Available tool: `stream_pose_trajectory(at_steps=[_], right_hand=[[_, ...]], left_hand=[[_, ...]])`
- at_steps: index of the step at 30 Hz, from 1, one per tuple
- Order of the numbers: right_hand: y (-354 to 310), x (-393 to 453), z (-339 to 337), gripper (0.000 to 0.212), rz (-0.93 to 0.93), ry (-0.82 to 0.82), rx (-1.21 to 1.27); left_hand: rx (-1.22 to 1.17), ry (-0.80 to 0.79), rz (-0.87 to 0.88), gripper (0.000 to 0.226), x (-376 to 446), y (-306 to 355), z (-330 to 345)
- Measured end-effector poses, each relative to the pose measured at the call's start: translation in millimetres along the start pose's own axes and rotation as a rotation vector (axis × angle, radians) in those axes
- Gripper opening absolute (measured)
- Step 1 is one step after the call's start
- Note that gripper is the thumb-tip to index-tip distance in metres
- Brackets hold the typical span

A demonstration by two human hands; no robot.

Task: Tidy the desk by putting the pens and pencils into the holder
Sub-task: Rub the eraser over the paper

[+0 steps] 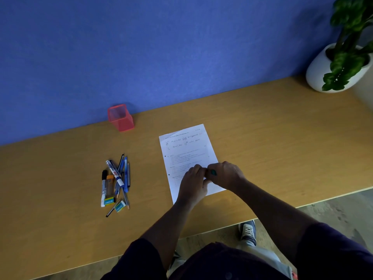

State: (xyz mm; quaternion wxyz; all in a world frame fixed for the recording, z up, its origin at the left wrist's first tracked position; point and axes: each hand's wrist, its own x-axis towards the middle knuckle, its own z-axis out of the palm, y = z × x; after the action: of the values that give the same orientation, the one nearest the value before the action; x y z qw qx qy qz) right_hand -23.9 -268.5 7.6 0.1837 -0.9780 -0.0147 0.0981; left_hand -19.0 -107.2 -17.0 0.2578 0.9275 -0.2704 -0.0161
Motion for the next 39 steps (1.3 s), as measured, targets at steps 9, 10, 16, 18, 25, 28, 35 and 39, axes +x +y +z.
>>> stream_pose_trajectory(at_steps=[9,10,16,18,25,28,35,39], right_hand=[[-5.4,4.5,-13.3,0.033,-0.16,0.12,-0.355],[-6.0,4.8,-14.3,0.033,-0.17,0.126,-0.369],[-4.2,11.3,-21.7,0.037,-0.238,0.096,-0.452],[-3.0,12.4,-21.8,0.039,-0.238,0.096,-0.472],[1.0,11.6,-12.8,0.045,-0.272,0.033,-0.509],[1.1,17.0,-19.0,0.05,-0.305,0.021,-0.488],[-4.0,26.8,-36.0,0.057,-0.271,-0.048,-0.45],[-7.3,25.7,-37.4,0.058,-0.236,-0.077,-0.443]], left_hand=[[0.041,0.027,0.016,0.022,7.1,5.4,-9.0],[0.04,0.028,0.012,0.022,7.0,5.9,-9.1],[0.009,0.055,-0.001,0.017,4.8,11.9,-6.9],[-0.014,0.067,-0.008,0.018,5.6,12.9,-6.0],[-0.051,0.007,-0.024,0.021,4.5,7.3,-1.0],[-0.117,-0.037,-0.081,0.021,9.7,2.5,-3.9],[-0.334,-0.072,-0.213,0.028,25.0,-1.7,-23.2],[-0.396,-0.103,-0.33,0.023,22.6,-2.7,-20.0]])
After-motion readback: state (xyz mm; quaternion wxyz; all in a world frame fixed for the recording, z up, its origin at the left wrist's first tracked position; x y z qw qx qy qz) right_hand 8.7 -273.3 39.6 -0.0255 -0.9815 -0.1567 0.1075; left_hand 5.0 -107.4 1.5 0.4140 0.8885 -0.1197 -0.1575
